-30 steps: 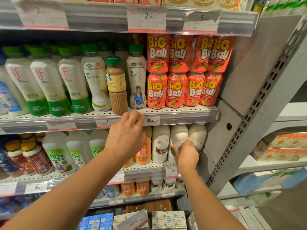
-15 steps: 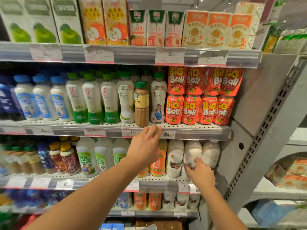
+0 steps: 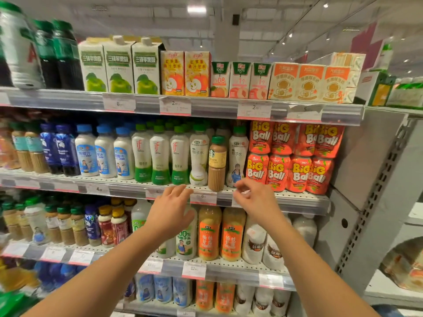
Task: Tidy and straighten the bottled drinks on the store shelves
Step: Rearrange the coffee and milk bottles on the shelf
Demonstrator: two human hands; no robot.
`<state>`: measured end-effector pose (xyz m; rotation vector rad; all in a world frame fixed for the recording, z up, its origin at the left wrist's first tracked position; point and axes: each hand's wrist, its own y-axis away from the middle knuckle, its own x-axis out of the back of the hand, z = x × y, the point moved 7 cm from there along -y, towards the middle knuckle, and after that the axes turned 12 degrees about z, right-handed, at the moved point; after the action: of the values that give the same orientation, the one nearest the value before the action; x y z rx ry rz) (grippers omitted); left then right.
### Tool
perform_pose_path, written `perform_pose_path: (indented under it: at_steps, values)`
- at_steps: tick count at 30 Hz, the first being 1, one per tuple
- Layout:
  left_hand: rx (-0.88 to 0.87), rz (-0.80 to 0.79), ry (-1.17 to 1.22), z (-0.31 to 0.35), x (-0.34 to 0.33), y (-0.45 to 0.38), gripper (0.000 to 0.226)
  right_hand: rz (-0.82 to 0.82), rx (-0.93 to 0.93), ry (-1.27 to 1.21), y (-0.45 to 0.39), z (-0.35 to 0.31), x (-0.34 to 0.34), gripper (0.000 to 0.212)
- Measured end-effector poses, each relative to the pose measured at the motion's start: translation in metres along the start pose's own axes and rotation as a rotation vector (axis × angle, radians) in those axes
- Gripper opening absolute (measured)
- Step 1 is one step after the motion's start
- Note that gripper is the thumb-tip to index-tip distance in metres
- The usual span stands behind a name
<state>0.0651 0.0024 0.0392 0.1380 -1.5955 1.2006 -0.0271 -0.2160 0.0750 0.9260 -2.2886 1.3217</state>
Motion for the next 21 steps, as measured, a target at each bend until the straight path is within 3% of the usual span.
perform_pose_path:
  at_steps: [4, 10, 16, 21]
  values:
    - [0.012, -0.014, -0.020, -0.019, 0.003, 0.003, 0.068, 0.082, 0.037, -0.002, -0.041, -0.044, 0.002, 0.039]
    - [0.014, -0.064, -0.003, -0.040, -0.006, 0.007, 0.083, 0.053, 0.106, 0.127, -0.091, -0.081, -0.008, 0.072]
    - [0.001, -0.048, 0.027, -0.060, -0.003, -0.001, 0.085, -0.020, 0.061, 0.336, -0.108, -0.088, -0.028, 0.075]
    - [-0.034, -0.079, 0.021, -0.073, -0.016, 0.000, 0.086, 0.055, 0.058, 0.339, -0.105, -0.088, -0.030, 0.057]
